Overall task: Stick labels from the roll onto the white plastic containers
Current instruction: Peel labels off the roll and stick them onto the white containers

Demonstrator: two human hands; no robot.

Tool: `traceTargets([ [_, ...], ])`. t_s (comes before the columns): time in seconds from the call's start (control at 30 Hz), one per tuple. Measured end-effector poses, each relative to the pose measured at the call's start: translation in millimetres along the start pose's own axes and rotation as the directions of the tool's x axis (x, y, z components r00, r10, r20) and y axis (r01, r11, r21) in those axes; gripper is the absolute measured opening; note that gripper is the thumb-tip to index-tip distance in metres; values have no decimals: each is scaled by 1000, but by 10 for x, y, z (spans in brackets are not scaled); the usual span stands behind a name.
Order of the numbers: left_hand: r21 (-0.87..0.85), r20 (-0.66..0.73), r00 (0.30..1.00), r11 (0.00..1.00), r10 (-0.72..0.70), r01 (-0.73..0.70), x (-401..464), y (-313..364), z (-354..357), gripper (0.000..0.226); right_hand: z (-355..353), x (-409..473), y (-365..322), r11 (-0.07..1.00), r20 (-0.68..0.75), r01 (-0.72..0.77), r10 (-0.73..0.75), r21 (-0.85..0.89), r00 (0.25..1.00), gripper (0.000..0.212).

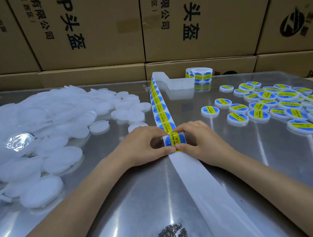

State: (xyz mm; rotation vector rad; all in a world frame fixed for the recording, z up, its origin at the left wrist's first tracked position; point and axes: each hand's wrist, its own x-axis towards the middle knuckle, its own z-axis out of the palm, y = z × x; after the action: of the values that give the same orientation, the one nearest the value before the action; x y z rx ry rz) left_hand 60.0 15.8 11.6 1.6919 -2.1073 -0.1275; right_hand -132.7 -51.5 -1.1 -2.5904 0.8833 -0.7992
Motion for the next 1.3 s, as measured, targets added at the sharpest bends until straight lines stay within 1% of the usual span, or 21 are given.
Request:
traceTargets([
  [0.1,-12,-6,1000,1000,14,-14,1,11,12,37,-10,-3,-14,999,-40,45,-44,16,998,32],
  [0.23,-22,7,1000,999,24,-24,-6,-7,8,39,-19,-8,-39,997,-80,80,-79,14,994,31],
  [0.3,-25,45,999,1000,20,-18,-11,1,-9,45,-40,-9,-59,994,-114,112,-110,12,987,27],
  [0.37,-55,78,997,998,3,1,-7,20,-25,59,-58,-16,-99,989,-150,145,-139,30,979,22],
  [0.4,-84,86,996,996,-9,17,-3,26,-26,66,-67,-23,-128,989,-165,141,-131,54,978,27],
  [0.47,-164,81,996,984,-49,61,-2,27,-18,72,-84,-33,-174,988,-173,87,-64,131,983,43],
  [0.53,-226,77,994,970,-78,94,-11,24,-14,72,-105,-27,-210,972,-156,30,7,232,988,40],
  [0.57,-230,81,993,968,-83,100,-18,25,-14,72,-119,-19,-218,954,-152,5,43,300,987,39],
  [0.63,-195,71,993,975,-95,107,-37,34,-17,67,-163,-17,-236,889,-154,-39,121,456,981,42],
  [0.7,-117,43,994,987,-104,109,-43,38,-15,51,-192,-17,-247,820,-152,-70,188,568,970,47],
  [0.77,-14,-14,995,995,-99,99,-39,29,-9,35,-202,-21,-240,758,-156,-79,233,648,960,48],
  [0.83,90,-81,993,991,-87,94,-31,16,-21,38,-200,-21,-212,711,-170,-67,257,701,952,38],
  [0.87,135,-118,988,984,-101,117,-26,0,-33,41,-196,-18,-194,712,-172,-70,261,699,950,33],
  [0.93,192,-192,963,955,-189,226,-30,-32,-69,41,-183,-13,-162,719,-164,-90,275,689,947,16],
  [0.97,205,-217,946,936,-240,285,-34,-54,-83,36,-179,-15,-148,711,-153,-103,287,695,945,9],
  [1.07,218,-228,917,901,-327,375,-49,-97,-115,19,-169,-15,-134,675,-126,-134,322,725,938,7],
  [1.13,185,-251,907,903,-337,387,-50,-86,-128,16,-171,-16,-145,650,-110,-147,337,746,935,9],
  [1.2,133,-302,891,910,-339,392,-44,-58,-136,17,-177,-17,-159,623,-84,-161,344,765,935,9],
  [1.3,50,-380,847,905,-373,422,-42,-46,-137,16,-184,-26,-190,601,-49,-180,344,778,938,8],
])
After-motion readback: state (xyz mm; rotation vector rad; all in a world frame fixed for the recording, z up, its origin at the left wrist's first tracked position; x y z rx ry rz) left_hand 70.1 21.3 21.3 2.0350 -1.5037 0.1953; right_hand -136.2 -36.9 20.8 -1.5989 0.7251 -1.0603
